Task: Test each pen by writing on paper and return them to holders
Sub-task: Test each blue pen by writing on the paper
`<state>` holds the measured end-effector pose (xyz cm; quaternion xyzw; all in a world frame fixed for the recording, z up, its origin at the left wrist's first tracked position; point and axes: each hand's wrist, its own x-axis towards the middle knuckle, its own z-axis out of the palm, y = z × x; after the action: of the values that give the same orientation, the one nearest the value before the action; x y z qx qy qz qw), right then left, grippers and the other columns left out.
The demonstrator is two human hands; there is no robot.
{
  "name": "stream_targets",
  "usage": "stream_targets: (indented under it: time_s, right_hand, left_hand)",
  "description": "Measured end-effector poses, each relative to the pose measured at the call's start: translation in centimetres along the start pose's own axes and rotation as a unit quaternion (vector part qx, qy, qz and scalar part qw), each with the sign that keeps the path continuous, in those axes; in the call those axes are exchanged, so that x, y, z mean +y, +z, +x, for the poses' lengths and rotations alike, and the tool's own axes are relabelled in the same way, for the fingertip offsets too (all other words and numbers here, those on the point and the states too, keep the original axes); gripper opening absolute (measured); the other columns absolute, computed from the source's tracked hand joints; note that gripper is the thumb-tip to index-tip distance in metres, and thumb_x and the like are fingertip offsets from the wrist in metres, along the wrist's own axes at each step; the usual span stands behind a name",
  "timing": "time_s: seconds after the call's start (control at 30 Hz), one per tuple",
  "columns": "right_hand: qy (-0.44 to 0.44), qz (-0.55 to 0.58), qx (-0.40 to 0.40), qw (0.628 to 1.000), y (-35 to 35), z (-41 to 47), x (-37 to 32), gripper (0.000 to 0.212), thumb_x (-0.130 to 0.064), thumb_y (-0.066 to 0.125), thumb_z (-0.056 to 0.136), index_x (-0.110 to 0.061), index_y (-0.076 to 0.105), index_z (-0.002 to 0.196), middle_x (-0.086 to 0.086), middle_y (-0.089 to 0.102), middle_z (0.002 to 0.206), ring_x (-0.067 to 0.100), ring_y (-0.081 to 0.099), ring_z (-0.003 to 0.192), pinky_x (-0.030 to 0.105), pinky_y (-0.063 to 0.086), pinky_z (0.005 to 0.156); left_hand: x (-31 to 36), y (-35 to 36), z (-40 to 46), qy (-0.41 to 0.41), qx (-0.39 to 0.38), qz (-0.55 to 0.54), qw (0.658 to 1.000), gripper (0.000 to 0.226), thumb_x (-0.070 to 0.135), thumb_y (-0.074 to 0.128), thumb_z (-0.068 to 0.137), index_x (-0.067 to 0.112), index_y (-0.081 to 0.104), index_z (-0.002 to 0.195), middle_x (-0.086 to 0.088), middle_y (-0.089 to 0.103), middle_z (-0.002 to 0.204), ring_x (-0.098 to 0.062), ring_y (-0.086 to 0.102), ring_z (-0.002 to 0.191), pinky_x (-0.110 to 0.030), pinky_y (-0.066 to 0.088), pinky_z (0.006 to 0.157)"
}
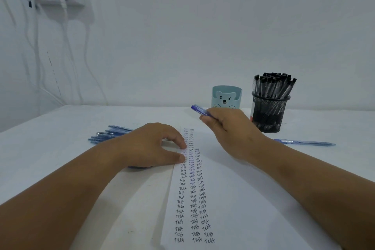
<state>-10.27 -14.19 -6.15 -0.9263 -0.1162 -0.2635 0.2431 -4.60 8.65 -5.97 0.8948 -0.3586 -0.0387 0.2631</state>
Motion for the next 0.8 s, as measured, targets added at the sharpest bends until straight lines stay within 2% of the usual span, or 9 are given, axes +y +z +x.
stream_targets:
  time_s: [0.07, 0.2, 0.3, 0.4, 0.5, 0.6, 0.67, 0.73, 0.8]
  right_hand:
    - [0.008, -0.009, -0.027, 1.0, 0.1, -0.2, -0.1, 0.039, -0.036, 0.041, 0.108, -0.027, 0.04, 0.07, -0.006, 0.047, 0.064, 0.017, 0.042, 0.066, 0.037, 0.037, 0.06]
    - [0.026, -0.023, -0.059, 0.998, 0.1, -0.6, -0.1, 0.039, -0.04, 0.035, 0.108, -0.012, 0.052, 0.087, 0.01, 0.059, 0.078, 0.029, 0.052, 0.081, 0.045, 0.047, 0.067]
    - [0.028, -0.032, -0.077, 0.996, -0.1, -0.5, -0.2, 0.033, -0.039, 0.035, 0.108, -0.016, 0.054, 0.094, 0.005, 0.058, 0.077, 0.027, 0.053, 0.079, 0.046, 0.048, 0.069]
    - [0.044, -0.02, -0.093, 0.994, -1.1, -0.4, -0.1, 0.013, -0.031, 0.038, 0.107, -0.027, 0.05, 0.111, -0.005, 0.054, 0.07, 0.017, 0.051, 0.069, 0.036, 0.046, 0.064]
    - [0.07, -0.014, -0.1, 0.992, -3.3, 0.0, 0.2, 0.006, -0.025, 0.055, 0.101, -0.028, 0.06, 0.102, -0.012, 0.059, 0.077, 0.013, 0.057, 0.073, 0.027, 0.048, 0.065]
    - [0.088, -0.078, -0.114, 0.987, -6.3, -0.1, 1.3, 0.008, -0.023, 0.07, 0.091, -0.031, 0.072, 0.091, -0.019, 0.062, 0.08, 0.008, 0.062, 0.074, 0.021, 0.052, 0.067]
    - [0.112, -0.095, -0.14, 0.979, -8.1, -0.9, 2.4, 0.009, -0.019, 0.074, 0.088, -0.027, 0.076, 0.09, -0.016, 0.065, 0.075, 0.005, 0.061, 0.066, 0.018, 0.051, 0.061]
    - [0.128, -0.115, -0.158, 0.972, -9.5, -2.1, 3.7, 0.012, -0.015, 0.077, 0.086, -0.026, 0.077, 0.091, -0.009, 0.071, 0.078, 0.011, 0.066, 0.072, 0.025, 0.054, 0.066]
    - [0.133, -0.145, -0.167, 0.966, -10.7, -3.4, 5.0, 0.013, -0.015, 0.078, 0.084, -0.027, 0.077, 0.088, -0.012, 0.07, 0.078, 0.003, 0.064, 0.073, 0.017, 0.051, 0.067]
  left_hand:
    - [0.0, 0.0, 0.0, 0.003, -0.001, 0.006, 1.0, 0.023, 0.044, 0.082, 0.079, 0.043, 0.074, 0.101, 0.032, 0.062, 0.119, 0.015, 0.049, 0.117, -0.015, 0.036, 0.105]
    - [0.0, 0.0, -0.1, 0.002, -0.004, 0.011, 1.0, 0.022, 0.044, 0.081, 0.08, 0.043, 0.073, 0.101, 0.032, 0.062, 0.12, 0.013, 0.049, 0.118, -0.016, 0.036, 0.105]
    - [-0.1, 0.1, -0.2, 0.01, 0.008, 0.005, 1.0, 0.02, 0.043, 0.081, 0.08, 0.043, 0.074, 0.098, 0.031, 0.063, 0.117, 0.013, 0.051, 0.116, -0.016, 0.037, 0.102]
    - [0.2, 0.5, -0.2, 0.015, 0.049, -0.012, 0.999, 0.015, 0.043, 0.081, 0.081, 0.04, 0.075, 0.094, 0.031, 0.064, 0.112, 0.015, 0.053, 0.109, -0.013, 0.039, 0.092]
    - [0.6, 1.1, -0.3, 0.046, 0.068, -0.012, 0.997, 0.016, 0.047, 0.079, 0.08, 0.04, 0.073, 0.094, 0.033, 0.063, 0.111, 0.011, 0.055, 0.111, -0.019, 0.041, 0.092]
    - [1.5, 1.6, -0.4, 0.075, 0.066, -0.008, 0.995, 0.021, 0.054, 0.076, 0.081, 0.042, 0.07, 0.097, 0.033, 0.062, 0.112, 0.01, 0.055, 0.112, -0.022, 0.042, 0.096]
    - [2.3, 2.1, -0.5, 0.086, 0.066, -0.001, 0.994, 0.026, 0.062, 0.069, 0.082, 0.045, 0.068, 0.101, 0.034, 0.061, 0.113, 0.012, 0.053, 0.112, -0.02, 0.042, 0.095]
    - [2.9, 2.5, -0.5, 0.104, 0.06, 0.007, 0.993, 0.032, 0.069, 0.062, 0.081, 0.048, 0.066, 0.105, 0.037, 0.059, 0.116, 0.014, 0.05, 0.114, -0.02, 0.041, 0.097]
    - [3.3, 3.0, -0.5, 0.115, 0.044, 0.009, 0.992, 0.035, 0.071, 0.057, 0.082, 0.049, 0.065, 0.108, 0.038, 0.056, 0.119, 0.015, 0.048, 0.117, -0.021, 0.04, 0.1]
